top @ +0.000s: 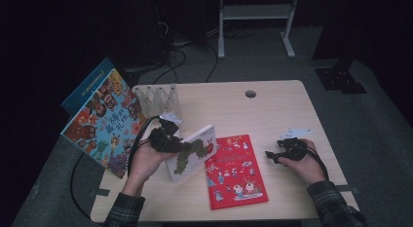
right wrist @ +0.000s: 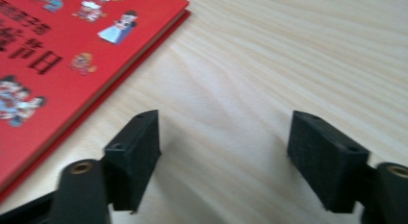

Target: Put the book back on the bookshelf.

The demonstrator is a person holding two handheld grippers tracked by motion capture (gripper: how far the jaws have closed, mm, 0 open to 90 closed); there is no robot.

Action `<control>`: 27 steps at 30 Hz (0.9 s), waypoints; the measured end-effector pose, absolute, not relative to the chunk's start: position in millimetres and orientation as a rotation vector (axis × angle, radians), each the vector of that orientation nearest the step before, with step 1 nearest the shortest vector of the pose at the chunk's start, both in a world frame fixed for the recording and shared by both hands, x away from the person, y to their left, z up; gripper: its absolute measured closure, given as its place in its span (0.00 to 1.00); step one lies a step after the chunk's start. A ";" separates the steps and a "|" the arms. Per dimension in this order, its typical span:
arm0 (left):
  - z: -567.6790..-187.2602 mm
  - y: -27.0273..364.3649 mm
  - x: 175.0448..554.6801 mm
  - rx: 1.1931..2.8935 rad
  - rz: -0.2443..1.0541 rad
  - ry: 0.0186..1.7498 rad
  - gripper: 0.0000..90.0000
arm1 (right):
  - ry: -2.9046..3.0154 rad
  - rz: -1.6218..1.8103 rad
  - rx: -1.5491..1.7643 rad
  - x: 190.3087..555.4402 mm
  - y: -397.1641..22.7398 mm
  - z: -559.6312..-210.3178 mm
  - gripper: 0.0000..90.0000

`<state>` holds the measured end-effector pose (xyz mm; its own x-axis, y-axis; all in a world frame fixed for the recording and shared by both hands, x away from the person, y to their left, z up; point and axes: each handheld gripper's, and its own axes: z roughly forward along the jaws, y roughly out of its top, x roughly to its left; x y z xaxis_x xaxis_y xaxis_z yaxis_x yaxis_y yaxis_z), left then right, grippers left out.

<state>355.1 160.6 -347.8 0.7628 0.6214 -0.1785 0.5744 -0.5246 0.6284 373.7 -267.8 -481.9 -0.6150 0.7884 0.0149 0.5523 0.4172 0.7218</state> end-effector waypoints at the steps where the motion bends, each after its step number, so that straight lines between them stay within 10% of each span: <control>1: -347.0 164.2 355.0 2.260 0.096 0.895 0.84 | 2.343 1.011 1.155 374.1 -267.7 -482.9 0.24; 27: -338.5 242.7 353.4 2.149 0.220 1.150 0.84 | 2.316 1.027 1.161 376.0 -268.9 -486.3 0.17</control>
<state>353.4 242.7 -338.5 0.5952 0.7873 -0.1610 0.6724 -0.3782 0.6363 376.0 -268.9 -486.3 -0.6013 0.7990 0.0086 0.5428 0.4005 0.7382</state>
